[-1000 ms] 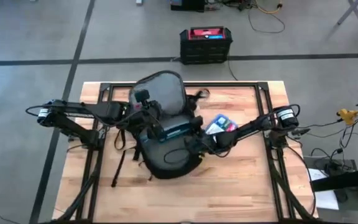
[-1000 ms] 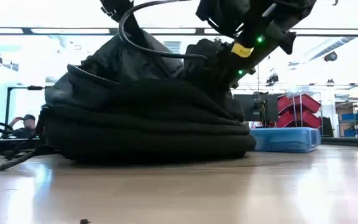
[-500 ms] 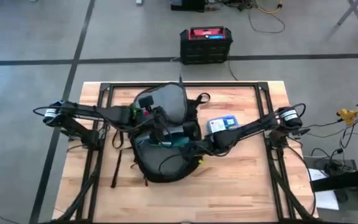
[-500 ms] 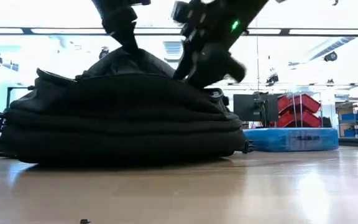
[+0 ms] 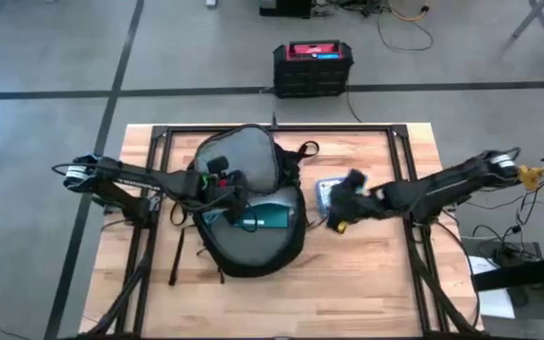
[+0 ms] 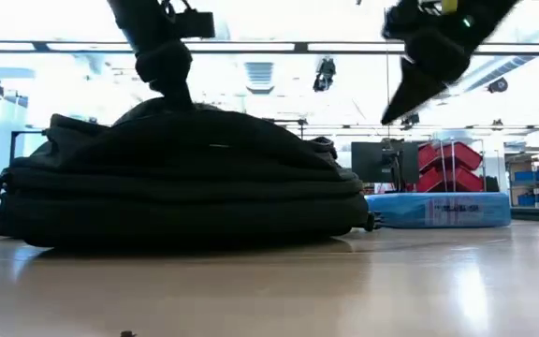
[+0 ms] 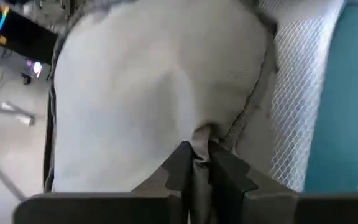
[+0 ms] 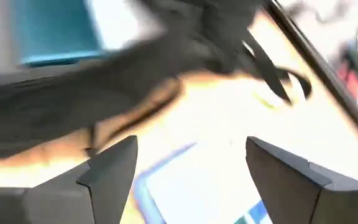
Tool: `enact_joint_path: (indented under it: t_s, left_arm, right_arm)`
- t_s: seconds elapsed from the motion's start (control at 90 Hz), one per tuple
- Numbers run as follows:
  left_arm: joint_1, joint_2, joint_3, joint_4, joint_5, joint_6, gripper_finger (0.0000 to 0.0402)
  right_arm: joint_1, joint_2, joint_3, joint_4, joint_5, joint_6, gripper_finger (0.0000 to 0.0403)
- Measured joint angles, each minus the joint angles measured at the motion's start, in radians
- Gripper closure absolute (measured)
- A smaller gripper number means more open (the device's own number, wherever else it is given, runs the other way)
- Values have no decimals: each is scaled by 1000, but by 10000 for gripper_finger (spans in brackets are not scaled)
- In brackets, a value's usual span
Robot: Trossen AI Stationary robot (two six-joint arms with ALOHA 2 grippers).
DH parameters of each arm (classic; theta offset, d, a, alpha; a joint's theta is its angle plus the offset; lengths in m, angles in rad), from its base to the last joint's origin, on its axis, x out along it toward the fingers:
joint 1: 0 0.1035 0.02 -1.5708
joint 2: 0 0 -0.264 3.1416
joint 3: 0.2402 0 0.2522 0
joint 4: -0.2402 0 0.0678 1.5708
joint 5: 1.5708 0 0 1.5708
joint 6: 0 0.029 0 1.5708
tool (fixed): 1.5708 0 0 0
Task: Unpack backpack
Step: Put the blue first aid kit into the black backpack
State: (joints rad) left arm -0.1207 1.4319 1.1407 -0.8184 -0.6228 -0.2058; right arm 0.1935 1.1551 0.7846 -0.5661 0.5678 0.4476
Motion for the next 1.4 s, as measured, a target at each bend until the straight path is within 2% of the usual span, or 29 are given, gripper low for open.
enact_joint_path:
  t_s: [0.111,0.211,0.333,0.444,0.544,0.678,0.878,0.989,1.144,1.278,1.4]
  left_arm:
    - [-46,-2,76,57,4,59,324]
    - [-82,-4,155,70,5,107,292]
    - [-99,-4,190,191,14,177,250]
    - [-84,10,158,379,117,225,219]
    - [-50,73,125,558,197,267,207]
    - [9,208,122,684,231,315,217]
    - [106,403,185,654,301,342,256]
    - [137,465,208,614,327,371,275]
    - [162,539,208,615,420,371,294]
    - [161,584,210,625,423,366,303]
    - [162,618,211,628,447,354,311]
  right_arm:
    - [-103,-124,-117,-43,-47,193,127]
    - [-197,-210,-193,-40,-117,265,119]
    - [-315,-273,-248,-37,-192,322,94]
    - [-425,-292,-282,-36,-255,325,70]
    - [-532,-295,-302,-42,-341,299,56]
    - [-667,-286,-316,-24,-515,242,54]
    - [-826,-253,-322,-23,-664,188,54]
    - [-881,-222,-342,5,-797,153,54]
    - [-909,-179,-384,136,-1040,137,54]
    - [-901,-130,-402,182,-1095,137,54]
    - [-871,-84,-426,260,-1188,157,54]
